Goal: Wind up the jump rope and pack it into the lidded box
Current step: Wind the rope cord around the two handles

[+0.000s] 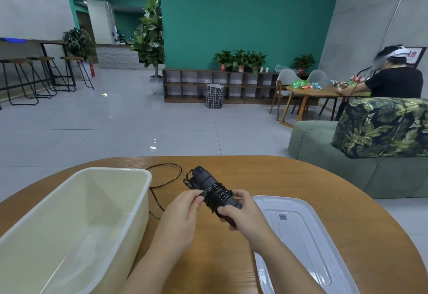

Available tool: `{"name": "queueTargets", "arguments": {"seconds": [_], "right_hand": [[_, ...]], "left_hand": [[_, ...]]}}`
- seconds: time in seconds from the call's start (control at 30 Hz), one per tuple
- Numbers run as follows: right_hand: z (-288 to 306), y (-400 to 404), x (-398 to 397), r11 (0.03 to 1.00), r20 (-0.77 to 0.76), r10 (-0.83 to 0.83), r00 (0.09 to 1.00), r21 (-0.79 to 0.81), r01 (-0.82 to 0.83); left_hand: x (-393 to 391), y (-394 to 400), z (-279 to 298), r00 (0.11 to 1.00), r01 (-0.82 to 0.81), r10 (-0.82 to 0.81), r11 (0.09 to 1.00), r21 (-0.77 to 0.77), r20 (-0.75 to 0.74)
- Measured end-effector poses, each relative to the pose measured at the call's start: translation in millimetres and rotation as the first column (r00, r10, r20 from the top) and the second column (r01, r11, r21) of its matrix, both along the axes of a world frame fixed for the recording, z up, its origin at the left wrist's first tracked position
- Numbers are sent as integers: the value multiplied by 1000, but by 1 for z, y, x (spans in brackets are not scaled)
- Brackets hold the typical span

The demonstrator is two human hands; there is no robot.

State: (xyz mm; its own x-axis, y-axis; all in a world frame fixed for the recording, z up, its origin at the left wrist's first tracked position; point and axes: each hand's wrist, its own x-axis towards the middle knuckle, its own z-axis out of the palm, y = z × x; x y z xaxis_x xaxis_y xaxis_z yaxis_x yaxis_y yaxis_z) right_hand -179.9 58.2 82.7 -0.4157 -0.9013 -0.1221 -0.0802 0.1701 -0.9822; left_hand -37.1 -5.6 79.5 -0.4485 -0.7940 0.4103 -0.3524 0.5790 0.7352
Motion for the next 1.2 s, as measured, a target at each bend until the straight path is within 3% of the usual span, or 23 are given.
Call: {"name": "queueTargets", "arguments": {"seconds": [0.17, 0.33, 0.5, 0.6, 0.7, 0.8, 0.87, 0.93, 1.1, 1.2], "right_hand": [[0, -1, 2, 998, 229, -38, 973, -37, 47], [4, 0, -2, 996, 550, 20, 835, -85, 32], [10, 3, -5, 985, 635, 172, 753, -118, -126], [10, 5, -6, 980, 618, 200, 760, -120, -160], [5, 0, -8, 988, 411, 134, 902, -121, -92], [3, -2, -9, 970, -15, -107, 994, -223, 101], [4, -2, -7, 943, -229, -143, 963, -327, 62], [3, -4, -6, 937, -312, -113, 943, -350, -3], [-4, -10, -6, 977, -454, -7, 891, -195, -91], [-11, -17, -2, 994, -685, 9, 729, -76, -84]], "left_hand": [[1, 3, 4, 997, -41, 39, 999, 23, 70], [0, -3, 5, 986, -40, 30, 998, 55, 164], [-3, -12, 6, 993, 68, -78, 992, 111, 92], [0, -17, 4, 993, 120, -118, 981, 155, -25], [3, -21, 0, 992, 84, -68, 982, 170, -102], [0, -23, -2, 993, 54, -35, 985, 167, -114], [-3, -23, -3, 990, 67, -43, 981, 182, -134], [-5, -28, -4, 985, 90, -57, 974, 207, -161], [-5, -39, -7, 985, 123, -100, 977, 173, -138], [-5, -45, -12, 987, 118, -94, 976, 185, -132]]}}
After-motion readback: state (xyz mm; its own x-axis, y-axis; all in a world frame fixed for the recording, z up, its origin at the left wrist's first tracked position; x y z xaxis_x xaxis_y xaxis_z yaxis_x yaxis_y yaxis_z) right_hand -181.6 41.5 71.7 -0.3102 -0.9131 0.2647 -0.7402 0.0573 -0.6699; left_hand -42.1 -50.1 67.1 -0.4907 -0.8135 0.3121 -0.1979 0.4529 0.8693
